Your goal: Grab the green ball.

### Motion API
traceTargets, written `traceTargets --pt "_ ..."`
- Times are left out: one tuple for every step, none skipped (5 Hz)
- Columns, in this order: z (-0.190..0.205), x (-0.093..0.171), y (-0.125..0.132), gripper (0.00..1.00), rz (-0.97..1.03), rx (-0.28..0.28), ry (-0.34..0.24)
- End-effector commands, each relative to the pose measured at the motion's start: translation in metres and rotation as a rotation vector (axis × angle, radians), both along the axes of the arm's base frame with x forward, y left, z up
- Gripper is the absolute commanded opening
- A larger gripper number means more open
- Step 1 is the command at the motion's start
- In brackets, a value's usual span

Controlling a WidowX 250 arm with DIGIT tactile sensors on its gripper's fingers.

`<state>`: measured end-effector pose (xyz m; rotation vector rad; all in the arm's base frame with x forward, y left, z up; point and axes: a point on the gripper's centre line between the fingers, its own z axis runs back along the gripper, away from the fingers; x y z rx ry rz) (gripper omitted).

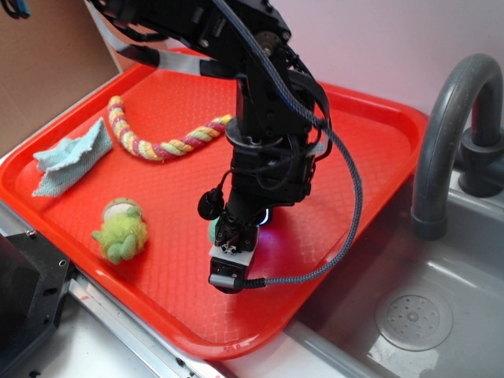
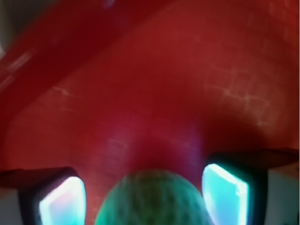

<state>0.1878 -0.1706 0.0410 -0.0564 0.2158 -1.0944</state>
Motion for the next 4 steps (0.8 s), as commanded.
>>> traceTargets --pt "-0.009 -0.014 -0.006 0.0 -0.003 0.048 -0.019" --pt "-0.009 -0.017 -0.008 0.0 -0.009 0.053 -0.028" --pt "-0.007 -0.017 -0.007 0.0 -0.001 0.051 -0.034" --pt "0.013 -0.008 0.0 0.0 0.077 0.034 -0.05"
